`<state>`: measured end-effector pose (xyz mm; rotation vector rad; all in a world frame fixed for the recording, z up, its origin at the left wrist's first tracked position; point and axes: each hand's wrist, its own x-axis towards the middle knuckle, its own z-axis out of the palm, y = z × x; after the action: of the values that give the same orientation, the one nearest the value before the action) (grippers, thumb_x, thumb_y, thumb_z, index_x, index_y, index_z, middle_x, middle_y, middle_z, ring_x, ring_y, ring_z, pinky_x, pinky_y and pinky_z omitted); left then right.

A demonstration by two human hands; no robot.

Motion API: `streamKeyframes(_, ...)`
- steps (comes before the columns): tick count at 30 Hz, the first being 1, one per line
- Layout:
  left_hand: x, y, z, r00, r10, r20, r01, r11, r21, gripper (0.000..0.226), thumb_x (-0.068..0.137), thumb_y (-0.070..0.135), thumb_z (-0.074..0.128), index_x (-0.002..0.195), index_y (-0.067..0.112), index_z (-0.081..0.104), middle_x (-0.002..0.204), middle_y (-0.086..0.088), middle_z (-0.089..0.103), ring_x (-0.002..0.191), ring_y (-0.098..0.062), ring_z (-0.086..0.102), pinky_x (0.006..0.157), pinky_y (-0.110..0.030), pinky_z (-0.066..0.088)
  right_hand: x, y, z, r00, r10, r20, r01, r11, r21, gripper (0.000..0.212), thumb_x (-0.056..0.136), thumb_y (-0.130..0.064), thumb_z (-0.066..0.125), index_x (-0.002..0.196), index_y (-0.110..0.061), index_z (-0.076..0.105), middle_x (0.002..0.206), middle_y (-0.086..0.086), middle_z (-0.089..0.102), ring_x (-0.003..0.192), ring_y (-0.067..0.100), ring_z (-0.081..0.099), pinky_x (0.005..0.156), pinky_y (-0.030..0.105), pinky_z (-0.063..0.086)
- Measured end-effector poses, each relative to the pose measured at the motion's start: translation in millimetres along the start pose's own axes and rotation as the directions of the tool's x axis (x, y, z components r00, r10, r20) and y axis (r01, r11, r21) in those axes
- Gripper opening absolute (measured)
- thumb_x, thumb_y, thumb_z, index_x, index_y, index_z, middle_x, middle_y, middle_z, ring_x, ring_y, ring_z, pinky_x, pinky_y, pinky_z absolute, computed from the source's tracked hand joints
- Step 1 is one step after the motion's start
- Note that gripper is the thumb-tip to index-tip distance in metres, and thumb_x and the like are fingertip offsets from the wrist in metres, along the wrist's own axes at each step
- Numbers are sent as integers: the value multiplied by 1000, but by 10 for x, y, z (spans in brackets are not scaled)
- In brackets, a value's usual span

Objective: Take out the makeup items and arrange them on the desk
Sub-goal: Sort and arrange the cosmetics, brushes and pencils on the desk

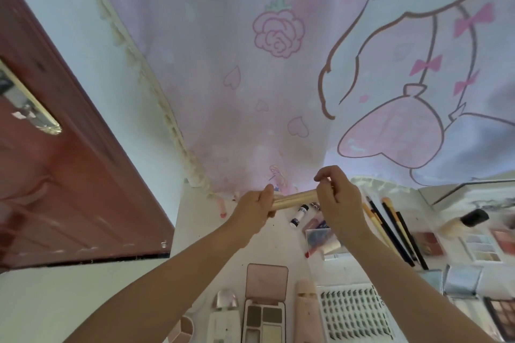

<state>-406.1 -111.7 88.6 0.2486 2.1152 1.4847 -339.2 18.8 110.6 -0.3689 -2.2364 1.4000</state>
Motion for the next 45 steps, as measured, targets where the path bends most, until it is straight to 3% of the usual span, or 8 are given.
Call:
streamKeyframes(9,-59,254,-192,993,92,75,-18,736,-677,16,89,6,48,79,8,60,47,7,50,41,-2,48,41,-12,44,-12,-98,-54,958,186,218,-234,948,215,15,92,-2,42,80,-11,42,55,2,53,41,4,49,44,16,41)
streamKeyframes(15,-73,276,-118,990,135,-28,-131,867,-481,16,97,21,35,87,18,48,65,4,58,60,-8,57,53,-16,50,-43,-22,24,920,314,235,-340,937,80,24,94,-5,38,75,-12,51,68,0,62,62,12,56,54,20,43)
streamKeyframes(18,-58,225,-271,955,295,-25,-291,950,117,12,98,28,34,96,19,42,56,5,46,46,-10,44,45,-12,38,41,-42,-62,917,343,202,-367,925,98,24,95,-12,38,77,-16,53,69,1,61,60,14,53,56,22,39)
streamKeyframes(23,-113,229,-322,865,421,271,-458,444,770,18,96,32,37,96,15,43,83,-4,43,72,-20,43,57,-24,25,201,-198,-77,887,320,333,-312,947,-78,38,97,-36,30,74,-12,50,40,-5,50,30,3,38,36,13,30)
streamKeyframes(32,-212,338,-395,849,392,355,-528,611,590,21,97,26,37,78,19,43,63,8,39,56,-9,41,58,-31,45,161,-145,-340,897,5,441,-42,996,73,37,88,0,46,89,-37,52,98,-11,60,88,-1,58,77,15,48)
streamKeyframes(37,-157,278,-203,803,389,452,-595,467,654,31,97,28,37,66,32,31,61,10,36,53,-2,35,54,-19,30,141,46,-352,888,202,414,-127,971,-203,35,95,-30,41,62,-21,48,41,-8,52,34,-1,44,41,9,35)
streamKeyframes(42,-13,164,67,795,353,494,-605,524,600,25,97,28,37,73,23,42,62,10,39,55,-5,37,53,-17,30,-73,343,-629,881,157,446,-241,961,136,29,86,-1,55,95,-28,54,89,-8,58,79,-3,58,68,14,49)
streamKeyframes(45,71,75,370,745,328,581,-661,484,574,21,97,29,36,77,24,41,71,8,43,64,-10,41,57,-19,29,-147,501,-721,833,358,423,-394,919,-3,13,92,-28,47,82,-24,55,62,-7,61,53,8,57,51,19,46)
